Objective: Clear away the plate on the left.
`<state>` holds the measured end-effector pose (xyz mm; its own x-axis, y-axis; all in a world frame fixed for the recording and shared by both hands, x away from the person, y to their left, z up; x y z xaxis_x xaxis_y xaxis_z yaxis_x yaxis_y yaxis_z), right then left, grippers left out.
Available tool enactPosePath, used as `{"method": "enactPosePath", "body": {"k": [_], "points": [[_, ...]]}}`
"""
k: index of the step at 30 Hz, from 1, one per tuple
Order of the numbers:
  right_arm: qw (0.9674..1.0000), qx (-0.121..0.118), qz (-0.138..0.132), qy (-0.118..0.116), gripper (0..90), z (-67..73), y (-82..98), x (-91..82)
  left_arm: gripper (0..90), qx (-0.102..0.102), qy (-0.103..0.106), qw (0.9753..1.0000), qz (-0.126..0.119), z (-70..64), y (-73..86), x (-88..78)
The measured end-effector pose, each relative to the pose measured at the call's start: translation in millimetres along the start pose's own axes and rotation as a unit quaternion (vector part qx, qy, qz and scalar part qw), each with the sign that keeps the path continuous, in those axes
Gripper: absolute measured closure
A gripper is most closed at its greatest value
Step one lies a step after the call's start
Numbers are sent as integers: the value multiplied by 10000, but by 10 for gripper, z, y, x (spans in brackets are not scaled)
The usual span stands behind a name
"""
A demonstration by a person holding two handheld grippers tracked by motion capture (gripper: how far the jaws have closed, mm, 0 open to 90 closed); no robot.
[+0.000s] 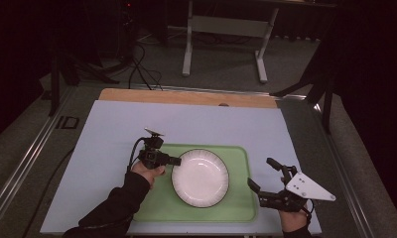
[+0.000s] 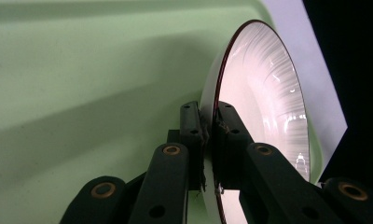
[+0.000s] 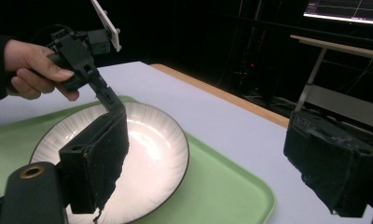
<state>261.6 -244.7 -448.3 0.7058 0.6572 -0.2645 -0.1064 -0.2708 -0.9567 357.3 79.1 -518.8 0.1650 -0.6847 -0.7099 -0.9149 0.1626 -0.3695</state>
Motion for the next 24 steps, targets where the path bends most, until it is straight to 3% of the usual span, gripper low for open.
{"method": "enactPosePath", "body": {"k": [10,11,20,24], "points": [[10000,8,19,-11,137,-2,7,10,840,-171,28,9998,61,117,10,67],[10000,3,19,-11,137,0,5,11,844,-159,-75,9998,42,131,8,84],[10000,-9,9,-17,138,-1,3,8,856,-184,-178,9993,282,210,40,151],[10000,-6,4,-20,137,1,-1,6,854,-237,-238,9992,218,246,57,186]]}}
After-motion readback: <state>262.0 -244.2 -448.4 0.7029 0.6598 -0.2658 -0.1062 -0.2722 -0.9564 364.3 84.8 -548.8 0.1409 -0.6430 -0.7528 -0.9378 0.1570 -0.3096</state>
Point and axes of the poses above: each handheld gripper's, and its own axes: x roughly forward along the jaws, y roughly out of its underside, z roughly to its left, the point moved 5 cm from there along x, roughly forward along the jaws, and after that the axes turned 4 degrees about z, right-handed, at the moved point
